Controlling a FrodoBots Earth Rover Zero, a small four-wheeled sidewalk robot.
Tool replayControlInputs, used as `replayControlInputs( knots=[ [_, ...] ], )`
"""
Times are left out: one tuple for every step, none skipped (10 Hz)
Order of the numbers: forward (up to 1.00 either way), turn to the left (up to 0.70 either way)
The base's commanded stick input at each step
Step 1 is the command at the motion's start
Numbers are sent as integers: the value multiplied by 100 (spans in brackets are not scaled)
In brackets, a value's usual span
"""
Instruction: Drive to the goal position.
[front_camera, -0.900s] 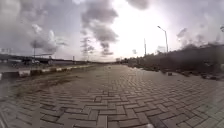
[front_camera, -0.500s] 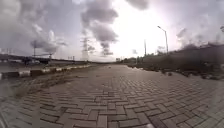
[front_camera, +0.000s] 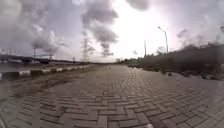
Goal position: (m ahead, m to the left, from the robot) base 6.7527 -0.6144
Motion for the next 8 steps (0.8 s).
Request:
replayControlInputs(
  knots=[
    [70,0],
    [70,0],
    [70,0],
    [70,0],
    [70,0],
    [70,0],
    [70,0],
    [70,0]
  ],
)
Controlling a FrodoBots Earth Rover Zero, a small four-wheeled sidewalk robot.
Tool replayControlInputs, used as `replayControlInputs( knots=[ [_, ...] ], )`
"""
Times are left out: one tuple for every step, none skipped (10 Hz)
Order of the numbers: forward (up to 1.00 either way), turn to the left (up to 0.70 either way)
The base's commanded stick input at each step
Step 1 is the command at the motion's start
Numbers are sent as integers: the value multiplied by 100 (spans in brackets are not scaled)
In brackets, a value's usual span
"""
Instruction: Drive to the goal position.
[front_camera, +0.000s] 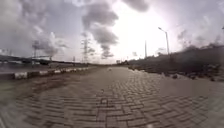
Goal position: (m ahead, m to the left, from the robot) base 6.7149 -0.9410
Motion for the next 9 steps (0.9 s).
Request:
replayControlInputs(
  knots=[
    [70,0],
    [70,0],
    [70,0],
    [70,0],
    [70,0],
    [70,0],
    [70,0],
    [70,0],
    [70,0]
  ],
)
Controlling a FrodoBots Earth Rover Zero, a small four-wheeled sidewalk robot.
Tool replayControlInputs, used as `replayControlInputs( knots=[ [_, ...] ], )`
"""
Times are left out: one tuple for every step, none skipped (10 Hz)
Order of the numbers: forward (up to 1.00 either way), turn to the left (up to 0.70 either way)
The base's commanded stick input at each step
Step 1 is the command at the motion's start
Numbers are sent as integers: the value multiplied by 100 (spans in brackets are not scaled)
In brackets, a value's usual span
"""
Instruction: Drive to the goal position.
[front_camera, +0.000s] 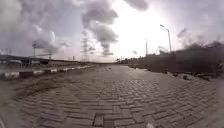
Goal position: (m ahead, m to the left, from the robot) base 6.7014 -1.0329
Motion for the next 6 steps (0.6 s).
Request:
replayControlInputs(
  knots=[
    [70,0],
    [70,0],
    [74,0],
    [82,0],
    [91,0],
    [99,0]
  ],
)
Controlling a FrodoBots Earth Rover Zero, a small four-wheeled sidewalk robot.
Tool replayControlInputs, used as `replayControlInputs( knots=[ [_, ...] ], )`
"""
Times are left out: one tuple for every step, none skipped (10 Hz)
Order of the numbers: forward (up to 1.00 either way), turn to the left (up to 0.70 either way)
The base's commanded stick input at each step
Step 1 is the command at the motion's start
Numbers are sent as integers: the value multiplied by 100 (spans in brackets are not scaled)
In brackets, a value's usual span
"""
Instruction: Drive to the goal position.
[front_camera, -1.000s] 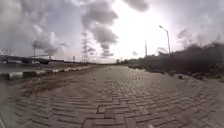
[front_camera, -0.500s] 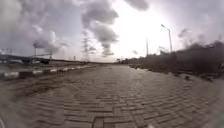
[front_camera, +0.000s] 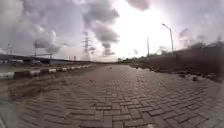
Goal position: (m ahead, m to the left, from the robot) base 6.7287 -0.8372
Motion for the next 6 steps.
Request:
replayControlInputs(
  knots=[
    [100,0],
    [100,0],
    [100,0],
    [100,-8],
    [100,-24],
    [100,-27]
  ],
)
